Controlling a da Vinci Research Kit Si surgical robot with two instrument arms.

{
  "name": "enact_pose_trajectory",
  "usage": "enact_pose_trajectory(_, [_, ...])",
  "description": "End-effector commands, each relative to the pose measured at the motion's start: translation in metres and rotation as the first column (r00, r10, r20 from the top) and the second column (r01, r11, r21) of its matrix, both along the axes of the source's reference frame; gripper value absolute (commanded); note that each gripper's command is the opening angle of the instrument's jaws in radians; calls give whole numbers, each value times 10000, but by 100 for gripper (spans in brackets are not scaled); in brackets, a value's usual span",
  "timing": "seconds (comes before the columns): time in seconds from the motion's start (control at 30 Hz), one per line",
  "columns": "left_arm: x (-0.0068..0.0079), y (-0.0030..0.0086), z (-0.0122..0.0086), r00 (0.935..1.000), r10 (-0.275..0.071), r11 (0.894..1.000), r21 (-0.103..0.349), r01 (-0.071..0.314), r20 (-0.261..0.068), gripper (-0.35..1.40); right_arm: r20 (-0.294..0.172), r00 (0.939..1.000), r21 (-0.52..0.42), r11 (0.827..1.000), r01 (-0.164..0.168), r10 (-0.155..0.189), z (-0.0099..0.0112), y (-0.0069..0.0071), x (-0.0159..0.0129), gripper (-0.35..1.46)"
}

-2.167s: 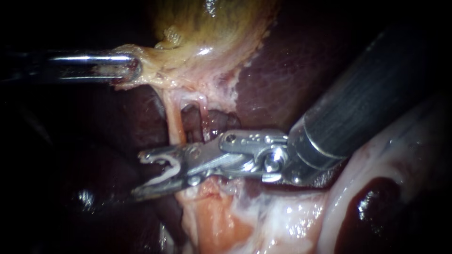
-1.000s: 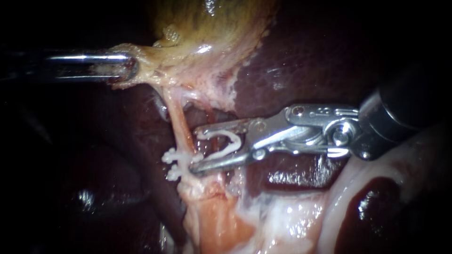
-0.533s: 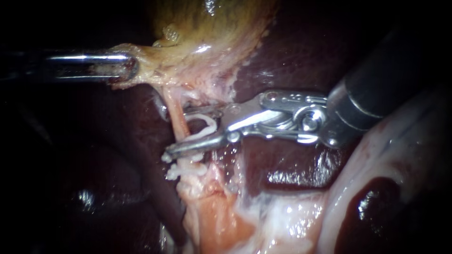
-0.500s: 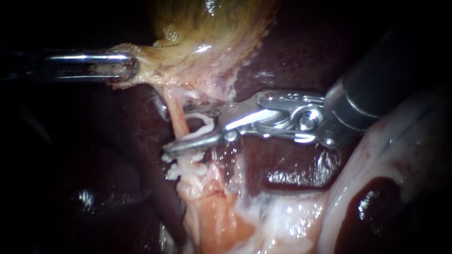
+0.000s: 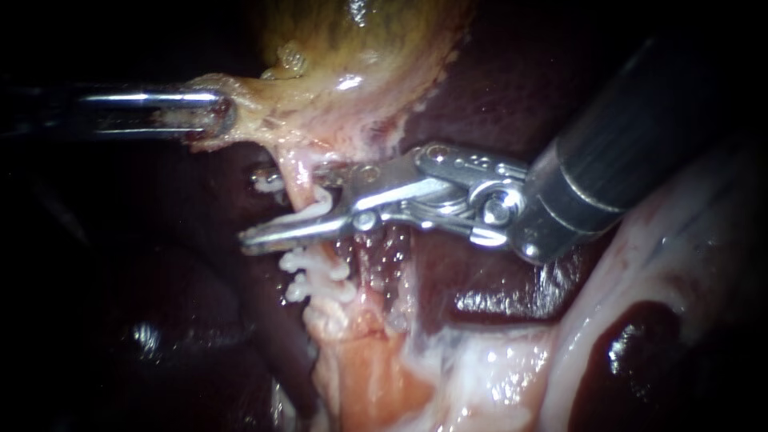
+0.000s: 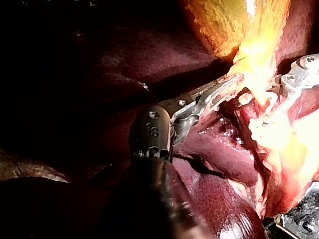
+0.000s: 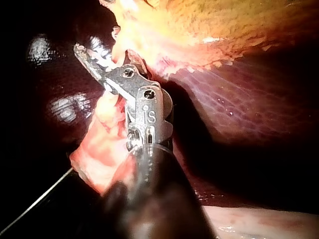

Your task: Clipping third clip left tube

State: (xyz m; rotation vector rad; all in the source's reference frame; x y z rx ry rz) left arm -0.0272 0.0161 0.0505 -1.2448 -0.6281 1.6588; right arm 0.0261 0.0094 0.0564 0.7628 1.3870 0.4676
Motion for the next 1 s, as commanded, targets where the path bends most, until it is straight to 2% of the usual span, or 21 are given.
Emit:
enact_pose_trajectory(0.03, [0, 0, 0, 10000, 0, 10000, 2, 0, -3, -35, -117, 9999, 40, 10000, 5, -5, -6, 2, -1, 50])
enact_pose_trajectory(0.23, [0, 0, 1, 10000, 1, 10000, 2, -1, -2, -35, -677, 9977, 335, 9994, -26, 49, -33, 6, -3, 50])
enact_pose_trajectory(0.47, [0, 0, 1, 10000, 1, 10000, 2, -1, -2, -35, -661, 9978, 591, 9982, 22, 17, -38, 6, -10, 42])
enact_pose_trajectory(0.6, [0, 0, 1, 10000, 1, 10000, 2, -1, -2, -35, -607, 9982, 938, 9956, 69, -12, -37, 6, -19, 22])
enact_pose_trajectory(0.77, [0, 1, 1, 10000, -1, 10000, 2, 1, -3, -35, -577, 9983, 1105, 9938, 88, -24, -36, 5, -20, 5])
enact_pose_trajectory(0.87, [0, 1, 1, 10000, 0, 10000, 2, 0, -3, -35, -676, 9975, 1172, 9928, 261, -183, -36, 5, -21, -19])
enact_pose_trajectory(0.97, [0, 1, 1, 10000, 0, 10000, 2, 0, -3, -35, -676, 9975, 1277, 9913, 305, -220, -34, 4, -21, -35])
enact_pose_trajectory(1.0, [0, 1, 1, 10000, 0, 10000, 2, 0, -3, -35, -663, 9975, 1387, 9898, 328, -238, -34, 4, -22, -35])
